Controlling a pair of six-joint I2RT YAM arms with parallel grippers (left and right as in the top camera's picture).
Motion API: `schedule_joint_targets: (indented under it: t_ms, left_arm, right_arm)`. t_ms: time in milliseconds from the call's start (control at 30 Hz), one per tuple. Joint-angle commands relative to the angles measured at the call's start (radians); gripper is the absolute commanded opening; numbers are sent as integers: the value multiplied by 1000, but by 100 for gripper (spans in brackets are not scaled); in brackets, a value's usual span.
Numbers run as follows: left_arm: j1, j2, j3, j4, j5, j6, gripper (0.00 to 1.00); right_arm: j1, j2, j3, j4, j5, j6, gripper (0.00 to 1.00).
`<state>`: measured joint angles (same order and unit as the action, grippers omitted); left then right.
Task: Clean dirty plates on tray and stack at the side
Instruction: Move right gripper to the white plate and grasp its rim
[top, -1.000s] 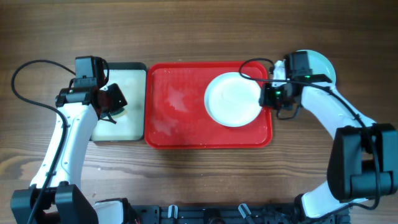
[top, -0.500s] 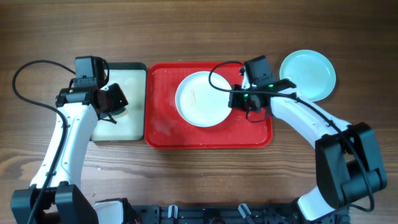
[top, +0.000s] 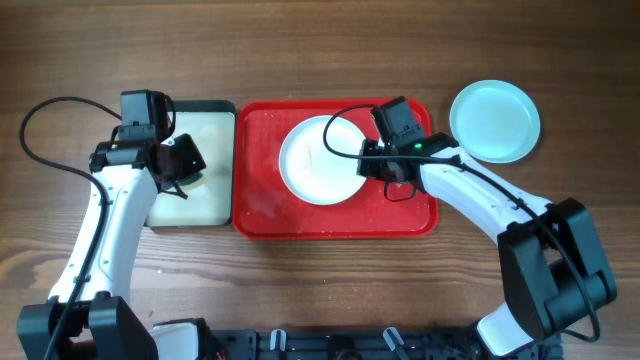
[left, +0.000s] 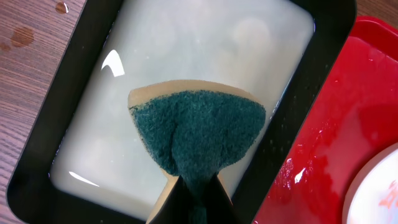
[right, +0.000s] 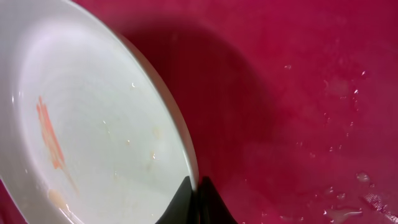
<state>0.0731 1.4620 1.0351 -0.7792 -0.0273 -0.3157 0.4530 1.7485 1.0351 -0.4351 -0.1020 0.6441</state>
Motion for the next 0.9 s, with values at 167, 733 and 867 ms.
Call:
schedule_joint_targets:
  t_ms: [167,733,867]
  left_arm:
    - [-4,-9,-4,6,12,-5,4]
    - [-4,-9,-4,32,20,-6,4]
    - [-4,-9,-4,32,20,-6,4]
  right_arm:
    - [2,16,-3,12,87,63,4]
    - [2,58,-4,5,80,62,4]
    - [2,58,-4,-9,76,37,5]
